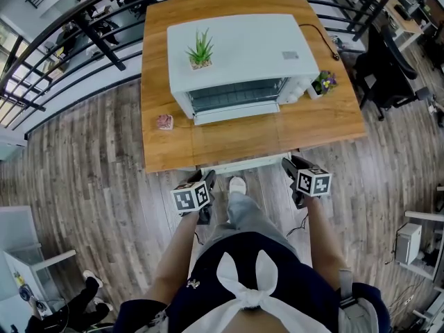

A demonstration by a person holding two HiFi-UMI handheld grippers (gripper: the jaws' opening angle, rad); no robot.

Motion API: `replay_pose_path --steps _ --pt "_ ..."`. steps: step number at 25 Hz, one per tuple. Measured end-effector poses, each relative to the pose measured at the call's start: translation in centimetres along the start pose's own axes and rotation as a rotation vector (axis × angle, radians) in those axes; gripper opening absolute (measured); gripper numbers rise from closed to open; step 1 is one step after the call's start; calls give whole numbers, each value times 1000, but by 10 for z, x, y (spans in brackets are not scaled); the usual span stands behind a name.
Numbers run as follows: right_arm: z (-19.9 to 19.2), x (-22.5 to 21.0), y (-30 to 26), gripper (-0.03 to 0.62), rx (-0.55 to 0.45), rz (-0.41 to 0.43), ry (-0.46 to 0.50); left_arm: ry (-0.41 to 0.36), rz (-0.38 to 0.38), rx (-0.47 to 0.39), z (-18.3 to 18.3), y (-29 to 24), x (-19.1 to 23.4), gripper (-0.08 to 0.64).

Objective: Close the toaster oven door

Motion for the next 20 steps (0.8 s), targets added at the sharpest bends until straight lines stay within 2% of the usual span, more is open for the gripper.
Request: replay_pose_path --steps 20 --pt "10 8 12 160 -61 14 -4 22 -15 -55 11 13 -4 201"
Point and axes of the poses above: the fingertips, and each gripper's own axes: y backward along the fingers, x to its left, z out of its top, the point moved 5 cm from there along y, backward along the fingers, and after that the axes turned 10 degrees about -y, right-handed, at the moved point
